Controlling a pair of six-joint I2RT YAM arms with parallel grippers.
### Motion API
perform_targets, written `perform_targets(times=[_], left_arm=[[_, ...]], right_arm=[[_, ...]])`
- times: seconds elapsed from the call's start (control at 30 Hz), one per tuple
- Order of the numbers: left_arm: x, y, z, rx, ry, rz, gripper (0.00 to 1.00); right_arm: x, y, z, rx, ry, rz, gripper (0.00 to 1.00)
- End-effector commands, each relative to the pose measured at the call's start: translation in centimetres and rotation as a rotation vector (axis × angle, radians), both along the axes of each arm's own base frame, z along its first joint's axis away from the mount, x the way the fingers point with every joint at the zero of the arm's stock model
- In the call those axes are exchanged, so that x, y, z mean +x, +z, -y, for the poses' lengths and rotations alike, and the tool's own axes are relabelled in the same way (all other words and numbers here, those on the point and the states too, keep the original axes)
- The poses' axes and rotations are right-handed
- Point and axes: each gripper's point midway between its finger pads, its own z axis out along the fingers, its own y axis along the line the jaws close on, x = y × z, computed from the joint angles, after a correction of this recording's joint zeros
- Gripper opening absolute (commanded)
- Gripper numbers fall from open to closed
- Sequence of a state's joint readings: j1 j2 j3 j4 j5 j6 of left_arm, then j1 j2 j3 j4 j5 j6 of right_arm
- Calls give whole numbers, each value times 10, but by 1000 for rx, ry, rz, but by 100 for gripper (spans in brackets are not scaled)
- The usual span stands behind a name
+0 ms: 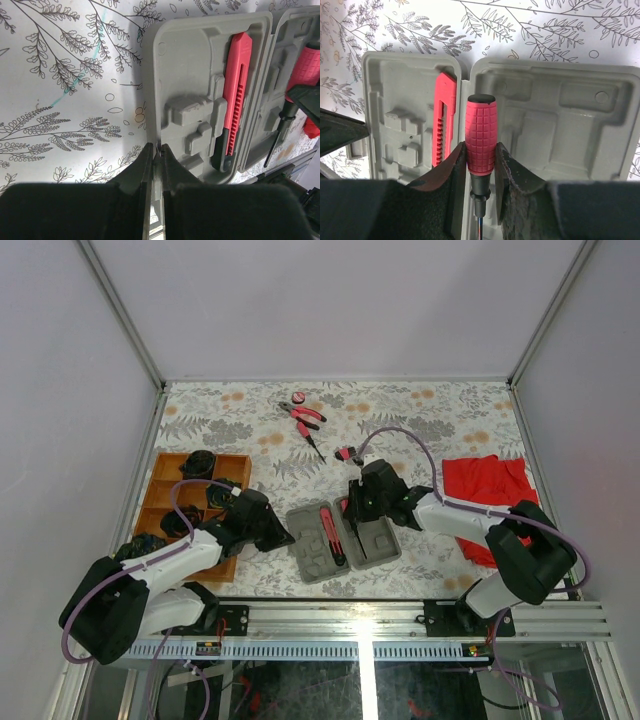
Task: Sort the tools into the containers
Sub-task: Place the screwdriver in the storage box.
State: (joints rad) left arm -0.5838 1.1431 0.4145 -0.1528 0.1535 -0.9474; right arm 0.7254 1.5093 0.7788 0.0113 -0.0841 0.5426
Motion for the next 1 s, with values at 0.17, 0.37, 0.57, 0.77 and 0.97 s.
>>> perform_targets(times=[0.17,0.37,0.57,0.77,0.97], left_arm=[[6,5,3,1,-4,35,0],[7,5,3,4,-6,36,0],[7,6,4,3,-7,36,0],[8,6,5,4,-13,37,0],[8,5,4,5,-9,34,0]], right_arm=[[18,2,-21,67,-10,24,18],[24,-2,-23,71,-34,32,31],[31,1,-19,50,-51,64,42],[33,8,-15,38,-49,93,46],[29,15,-7,14,-42,110,39]])
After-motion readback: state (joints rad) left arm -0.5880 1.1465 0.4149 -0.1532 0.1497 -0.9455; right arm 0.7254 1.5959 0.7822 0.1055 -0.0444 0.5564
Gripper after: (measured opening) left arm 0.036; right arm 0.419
